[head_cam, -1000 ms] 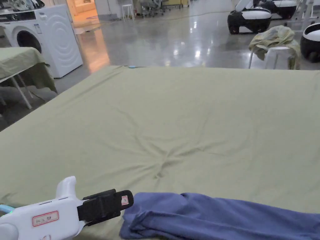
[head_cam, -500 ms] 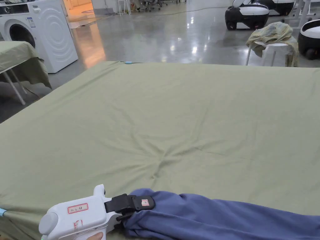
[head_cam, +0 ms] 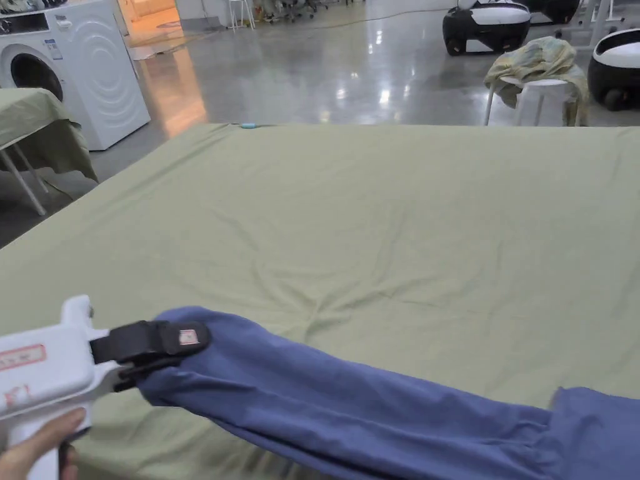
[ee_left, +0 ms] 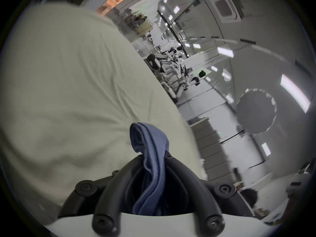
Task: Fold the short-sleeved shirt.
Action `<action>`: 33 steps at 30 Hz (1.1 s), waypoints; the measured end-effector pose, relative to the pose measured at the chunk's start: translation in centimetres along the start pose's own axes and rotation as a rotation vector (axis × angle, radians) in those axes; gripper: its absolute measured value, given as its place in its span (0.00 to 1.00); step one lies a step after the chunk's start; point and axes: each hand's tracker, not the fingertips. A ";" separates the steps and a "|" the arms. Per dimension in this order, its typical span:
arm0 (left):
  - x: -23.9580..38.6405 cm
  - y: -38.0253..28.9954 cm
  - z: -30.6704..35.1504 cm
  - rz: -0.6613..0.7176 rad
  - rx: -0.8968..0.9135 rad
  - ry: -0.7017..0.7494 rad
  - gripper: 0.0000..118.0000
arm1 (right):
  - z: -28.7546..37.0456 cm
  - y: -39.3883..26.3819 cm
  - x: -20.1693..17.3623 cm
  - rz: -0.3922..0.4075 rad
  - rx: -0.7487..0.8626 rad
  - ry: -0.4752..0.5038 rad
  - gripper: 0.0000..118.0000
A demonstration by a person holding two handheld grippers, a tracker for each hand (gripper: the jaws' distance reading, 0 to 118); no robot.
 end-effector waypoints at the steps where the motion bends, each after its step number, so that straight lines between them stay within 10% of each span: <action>1: 0.6 0.5 0.7 -0.028 0.004 0.038 0.08 | 0.1 0.0 -0.1 0.008 -0.005 -0.002 0.00; 18: 11.2 -15.8 -19.9 -0.224 -0.300 -0.111 0.09 | 1.9 0.4 0.1 -0.069 0.008 -0.055 0.00; 21: 12.7 -15.6 -20.1 -0.246 -0.320 -0.158 0.57 | 0.7 -0.1 1.9 -0.121 0.002 -0.079 0.00; 22: 12.6 -15.2 -20.0 -0.236 -0.321 -0.176 0.59 | 0.3 -0.4 2.3 -0.138 0.006 -0.064 0.00; 28: 11.0 -13.6 -17.3 -0.164 -0.200 -0.222 0.43 | -0.8 -0.5 1.9 -0.150 0.004 -0.044 0.00; 30: 10.8 -14.5 -18.4 -0.159 -0.207 -0.139 0.05 | -1.4 -0.4 1.6 -0.144 -0.006 -0.042 0.00; 33: 10.9 -17.4 -22.0 -0.156 -0.356 -0.192 0.05 | -1.3 -0.6 1.2 -0.133 -0.028 -0.035 0.00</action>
